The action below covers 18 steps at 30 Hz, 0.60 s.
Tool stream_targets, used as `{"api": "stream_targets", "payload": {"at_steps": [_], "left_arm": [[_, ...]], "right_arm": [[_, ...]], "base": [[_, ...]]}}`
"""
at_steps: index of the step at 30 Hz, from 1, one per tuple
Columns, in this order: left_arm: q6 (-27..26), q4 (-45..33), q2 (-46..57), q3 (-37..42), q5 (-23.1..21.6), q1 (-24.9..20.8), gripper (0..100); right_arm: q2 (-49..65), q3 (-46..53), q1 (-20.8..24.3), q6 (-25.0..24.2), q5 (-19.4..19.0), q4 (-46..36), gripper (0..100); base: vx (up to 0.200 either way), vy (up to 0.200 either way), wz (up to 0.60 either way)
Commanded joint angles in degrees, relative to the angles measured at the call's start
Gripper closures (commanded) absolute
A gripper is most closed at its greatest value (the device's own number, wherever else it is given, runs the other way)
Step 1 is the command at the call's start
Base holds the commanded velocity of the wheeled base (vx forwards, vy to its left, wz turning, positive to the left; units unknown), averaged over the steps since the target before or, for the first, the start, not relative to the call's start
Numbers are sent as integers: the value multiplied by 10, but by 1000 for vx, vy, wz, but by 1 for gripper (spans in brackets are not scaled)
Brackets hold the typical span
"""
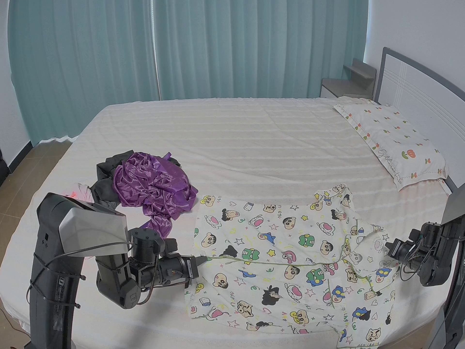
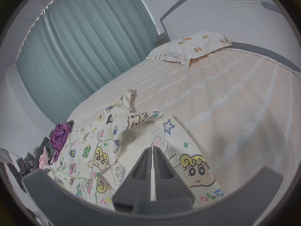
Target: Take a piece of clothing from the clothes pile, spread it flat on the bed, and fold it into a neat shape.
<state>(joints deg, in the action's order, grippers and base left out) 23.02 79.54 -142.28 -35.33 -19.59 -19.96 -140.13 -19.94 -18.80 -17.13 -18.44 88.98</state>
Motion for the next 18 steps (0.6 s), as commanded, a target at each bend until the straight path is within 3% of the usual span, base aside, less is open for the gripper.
{"api": "stream_targets", "payload": {"at_steps": [1,5,13,18], "left_arm": [[-1,1,16,-6,20,8,100],[-6,-18,16,-40,30,6,100],[-47,-157,14,-113,46,10,100],[-52,-179,12,-120,52,6,100]], "right_arm": [[-1,0,0,0,0,10,100],[-1,0,0,0,0,10,100],[-7,-2,0,0,0,10,100],[-8,-2,0,0,0,10,100]], "base": [[0,0,0],[0,0,0],[0,0,0],[0,0,0]]}}
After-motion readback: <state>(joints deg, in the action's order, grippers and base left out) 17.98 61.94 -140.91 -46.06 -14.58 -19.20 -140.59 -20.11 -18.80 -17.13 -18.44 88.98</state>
